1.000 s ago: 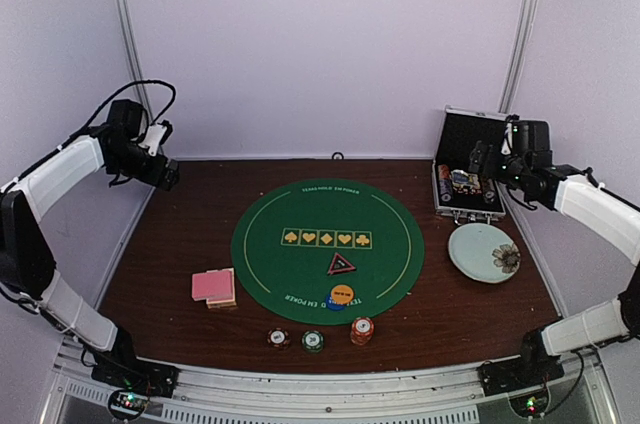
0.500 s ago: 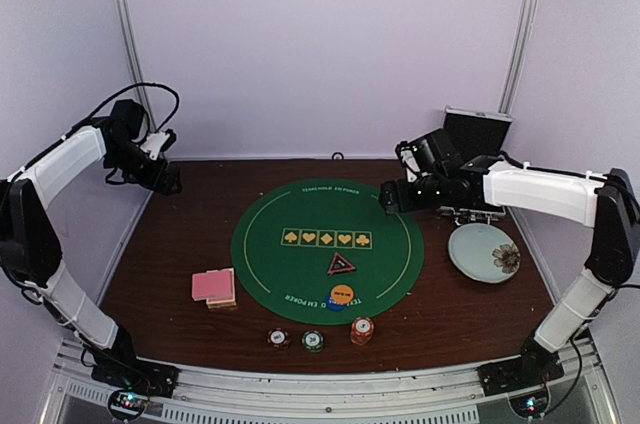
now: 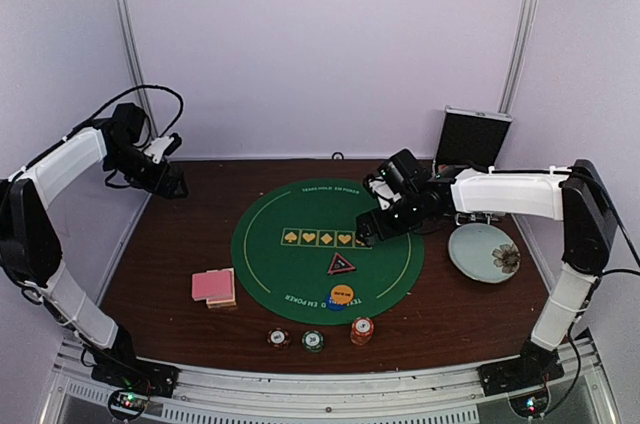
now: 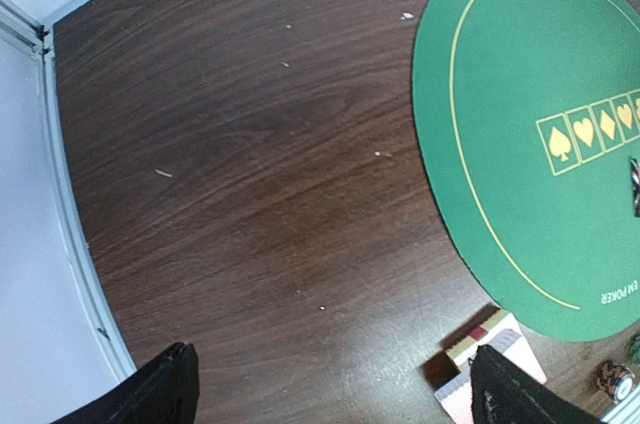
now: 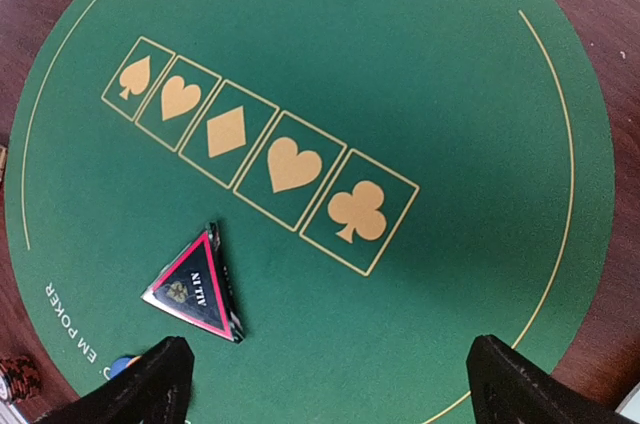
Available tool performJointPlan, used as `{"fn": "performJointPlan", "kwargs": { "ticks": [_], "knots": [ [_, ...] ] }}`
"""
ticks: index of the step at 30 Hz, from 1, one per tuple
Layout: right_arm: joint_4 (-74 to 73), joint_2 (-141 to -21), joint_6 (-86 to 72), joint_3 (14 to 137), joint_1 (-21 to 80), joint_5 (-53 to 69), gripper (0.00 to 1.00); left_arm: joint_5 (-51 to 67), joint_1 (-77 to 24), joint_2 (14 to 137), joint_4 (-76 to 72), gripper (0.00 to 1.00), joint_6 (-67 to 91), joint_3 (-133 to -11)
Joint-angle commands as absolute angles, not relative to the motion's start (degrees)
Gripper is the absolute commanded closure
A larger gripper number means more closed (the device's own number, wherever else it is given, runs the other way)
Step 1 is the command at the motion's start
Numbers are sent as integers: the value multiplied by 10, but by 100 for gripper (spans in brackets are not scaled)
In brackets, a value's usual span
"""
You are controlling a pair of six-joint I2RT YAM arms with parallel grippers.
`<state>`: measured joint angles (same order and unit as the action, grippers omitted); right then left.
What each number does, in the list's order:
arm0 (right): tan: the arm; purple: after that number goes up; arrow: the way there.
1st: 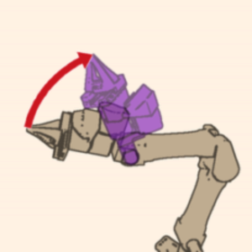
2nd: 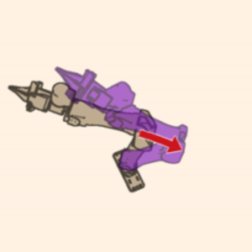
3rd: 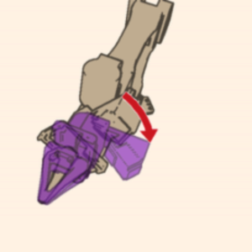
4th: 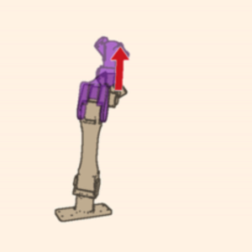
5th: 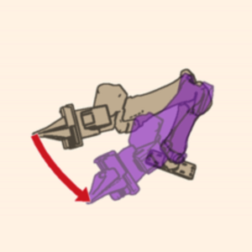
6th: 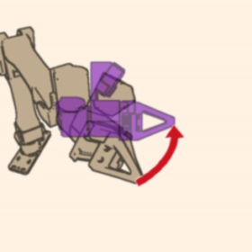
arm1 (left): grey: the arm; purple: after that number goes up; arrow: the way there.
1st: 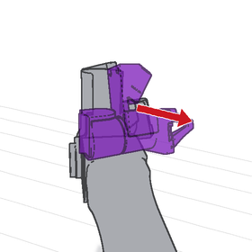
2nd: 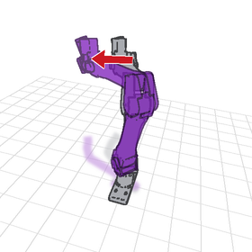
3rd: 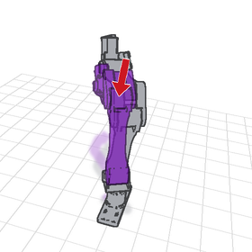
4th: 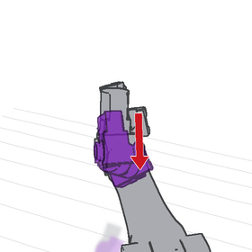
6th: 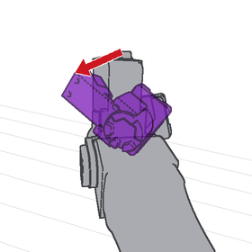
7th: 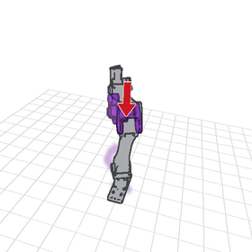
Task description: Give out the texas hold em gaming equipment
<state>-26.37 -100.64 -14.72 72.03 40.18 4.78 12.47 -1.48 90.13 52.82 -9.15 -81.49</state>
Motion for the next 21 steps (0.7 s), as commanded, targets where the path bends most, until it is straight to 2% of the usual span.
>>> {"fn": "performJointPlan", "kwargs": {
  "ticks": [1, 9, 21],
  "knots": [
    [-298, -1013, -121, 733, 414, 68, 1, 169, -11, 900, 542, 3, -105, -810],
    [-324, -1028, -99, 739, 445, 63, 4, 198, -11, 887, 553, 2, -116, -804],
    [-354, -1122, -89, 817, 511, 40, 29, 213, -10, 867, 559, 2, -120, -801]
  ]
}}
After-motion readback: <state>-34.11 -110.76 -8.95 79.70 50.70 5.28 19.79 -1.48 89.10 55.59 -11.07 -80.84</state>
